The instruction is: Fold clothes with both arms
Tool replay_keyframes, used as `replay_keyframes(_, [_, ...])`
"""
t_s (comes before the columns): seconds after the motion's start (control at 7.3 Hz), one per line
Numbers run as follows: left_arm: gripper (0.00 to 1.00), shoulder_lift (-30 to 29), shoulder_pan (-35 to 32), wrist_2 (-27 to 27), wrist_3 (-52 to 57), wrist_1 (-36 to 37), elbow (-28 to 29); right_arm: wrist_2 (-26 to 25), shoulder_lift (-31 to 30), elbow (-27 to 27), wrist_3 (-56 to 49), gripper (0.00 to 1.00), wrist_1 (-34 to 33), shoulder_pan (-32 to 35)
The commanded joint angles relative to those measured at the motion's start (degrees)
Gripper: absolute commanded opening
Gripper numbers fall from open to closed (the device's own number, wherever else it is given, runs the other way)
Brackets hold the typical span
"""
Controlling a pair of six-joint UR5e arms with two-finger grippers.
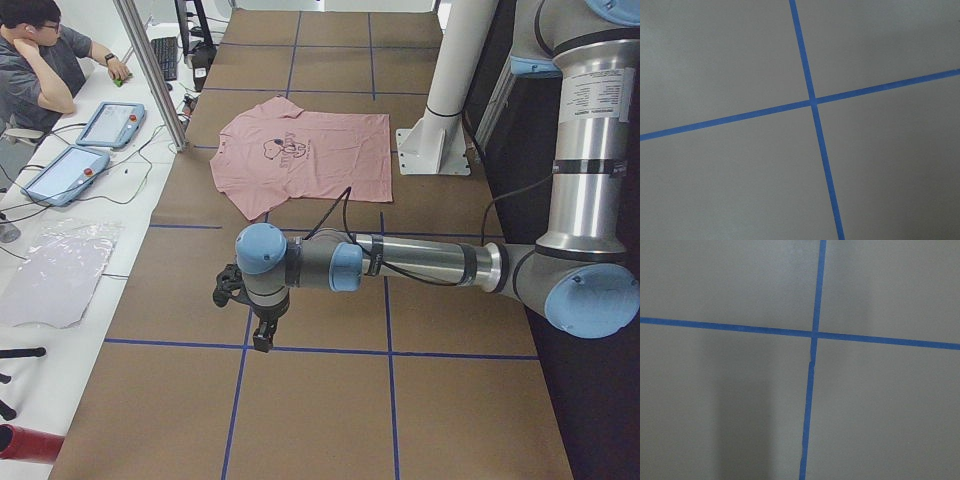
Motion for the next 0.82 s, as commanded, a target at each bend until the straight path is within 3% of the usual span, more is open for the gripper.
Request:
replay_keyframes(0.0, [1.0,0.0,0.06,0.0,-0.01,-0.08,-0.09,0.18,-0.03,-0.01,0.07,1.0,0.08,0.0])
replay_keyframes(0.27, [1.0,-1.39,0.07,0.0,0.08,-1.21,-0.7,0.36,0.58,0.69,0.16,1.0,0.08,0.0])
replay_keyframes(0.41, [1.0,-5.32,0.07,0.0,-0.18,-2.35,-0.79,0.53,2.58,1.57,0.07,1.0,0.95,-0.09])
replay_keyframes(0.55, [1.0,-8.76,0.07,-0.61,-0.7,-2.54,-1.4,1.84,4.26,0.27,0.07,1.0,7.14,-0.43])
replay_keyframes(0.68, [1.0,-9.14,0.5,-4.01,-0.53,-3.58,-3.23,4.72,5.41,-3.83,0.68,1.0,17.99,-3.74])
